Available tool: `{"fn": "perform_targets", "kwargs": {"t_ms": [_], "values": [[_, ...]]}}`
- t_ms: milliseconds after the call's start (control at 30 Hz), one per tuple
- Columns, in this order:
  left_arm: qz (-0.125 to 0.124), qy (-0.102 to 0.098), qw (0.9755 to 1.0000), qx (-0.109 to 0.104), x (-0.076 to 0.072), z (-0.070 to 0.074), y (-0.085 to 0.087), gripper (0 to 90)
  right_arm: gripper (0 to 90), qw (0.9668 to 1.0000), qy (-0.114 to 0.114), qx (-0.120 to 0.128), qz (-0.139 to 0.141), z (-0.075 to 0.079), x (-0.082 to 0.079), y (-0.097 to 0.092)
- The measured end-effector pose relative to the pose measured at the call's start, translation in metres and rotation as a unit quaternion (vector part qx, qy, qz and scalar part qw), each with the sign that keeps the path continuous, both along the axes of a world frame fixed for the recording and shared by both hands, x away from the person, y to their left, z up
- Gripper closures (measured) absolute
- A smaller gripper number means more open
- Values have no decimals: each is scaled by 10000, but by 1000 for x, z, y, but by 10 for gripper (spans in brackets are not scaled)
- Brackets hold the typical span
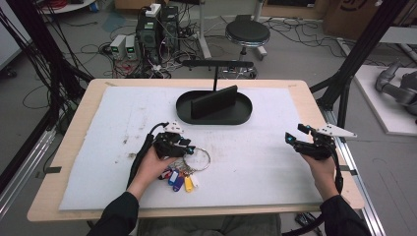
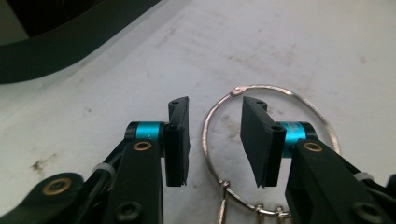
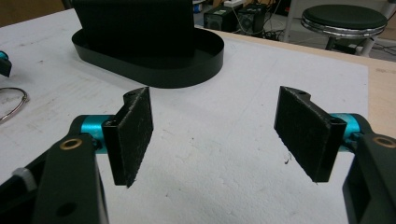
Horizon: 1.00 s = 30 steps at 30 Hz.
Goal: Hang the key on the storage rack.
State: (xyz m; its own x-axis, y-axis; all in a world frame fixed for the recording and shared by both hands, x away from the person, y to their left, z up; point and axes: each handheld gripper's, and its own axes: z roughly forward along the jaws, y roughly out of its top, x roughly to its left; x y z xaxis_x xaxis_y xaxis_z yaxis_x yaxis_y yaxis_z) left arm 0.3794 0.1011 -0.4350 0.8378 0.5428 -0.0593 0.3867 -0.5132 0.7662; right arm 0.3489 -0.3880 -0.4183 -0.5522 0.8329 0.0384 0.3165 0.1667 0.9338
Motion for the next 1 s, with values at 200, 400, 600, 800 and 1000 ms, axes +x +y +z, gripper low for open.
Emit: {"fn": "perform_targets", "kwargs": {"t_ms": [200, 400, 600, 800, 1000], "values": [[74, -15, 9992, 399, -2, -9, -8, 715, 287, 10000, -4, -9, 16, 0, 1, 1], [230, -211, 9987, 399, -7, -11, -8, 858, 287, 10000, 13, 9, 5, 0, 1, 0], [277, -335, 9985, 339, -9, -8, -9, 861, 287, 10000, 2, -13, 14, -1, 2, 1], [355, -818, 9955, -324, -17, 13, 3, 862, 287, 10000, 32, 40, 2, -1, 3, 0], [319, -1290, 9892, -621, -30, 31, 7, 863, 287, 10000, 29, 49, 0, -2, 4, 0]]}}
